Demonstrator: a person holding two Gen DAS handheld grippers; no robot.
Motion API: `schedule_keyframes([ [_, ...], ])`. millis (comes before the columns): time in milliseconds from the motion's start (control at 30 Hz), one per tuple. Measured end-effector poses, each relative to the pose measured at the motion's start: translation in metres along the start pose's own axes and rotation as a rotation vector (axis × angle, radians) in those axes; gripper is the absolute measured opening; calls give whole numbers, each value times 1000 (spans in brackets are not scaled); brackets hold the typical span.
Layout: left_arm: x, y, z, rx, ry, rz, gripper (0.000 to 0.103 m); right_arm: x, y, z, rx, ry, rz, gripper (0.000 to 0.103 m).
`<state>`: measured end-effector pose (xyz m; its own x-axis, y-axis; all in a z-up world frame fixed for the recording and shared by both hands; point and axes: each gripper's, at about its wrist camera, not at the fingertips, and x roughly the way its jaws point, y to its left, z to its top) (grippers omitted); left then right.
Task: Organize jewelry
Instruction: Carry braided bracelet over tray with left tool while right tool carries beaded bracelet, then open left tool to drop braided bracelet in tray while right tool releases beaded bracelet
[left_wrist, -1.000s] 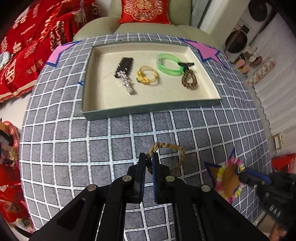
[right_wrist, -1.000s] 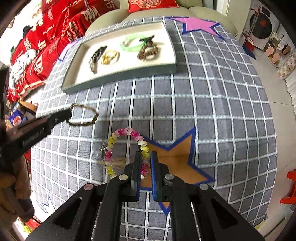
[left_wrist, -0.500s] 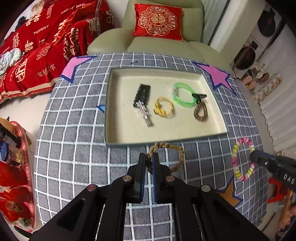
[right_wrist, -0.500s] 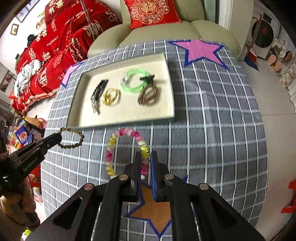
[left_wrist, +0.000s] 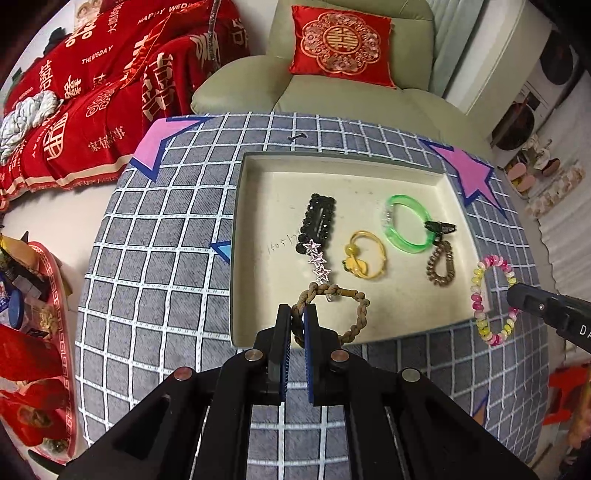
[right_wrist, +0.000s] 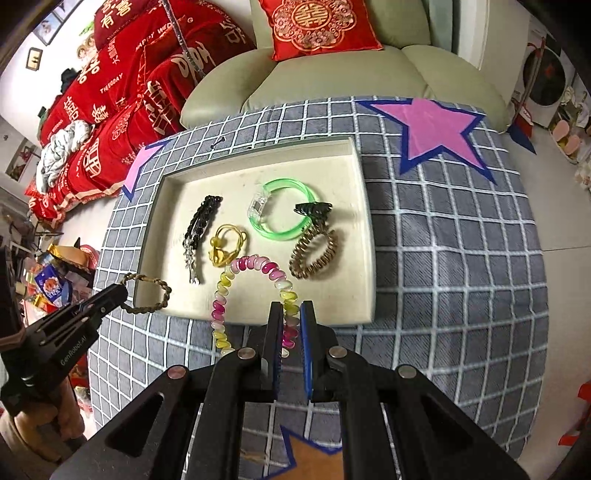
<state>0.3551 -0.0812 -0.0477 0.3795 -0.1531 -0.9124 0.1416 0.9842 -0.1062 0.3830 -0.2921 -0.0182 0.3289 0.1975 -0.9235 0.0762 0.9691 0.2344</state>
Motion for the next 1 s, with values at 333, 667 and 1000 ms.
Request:
schedule_keyframes([
  [333,44,0,8,5,63,59,15,55,8,19,-13,87,26,10],
  [667,81,1,12,9,108,112,15,94,6,33,-39,129,-12,10],
  [1000,88,-5,14,51,111,148,15,99,1,36,-52,133,-29,10],
])
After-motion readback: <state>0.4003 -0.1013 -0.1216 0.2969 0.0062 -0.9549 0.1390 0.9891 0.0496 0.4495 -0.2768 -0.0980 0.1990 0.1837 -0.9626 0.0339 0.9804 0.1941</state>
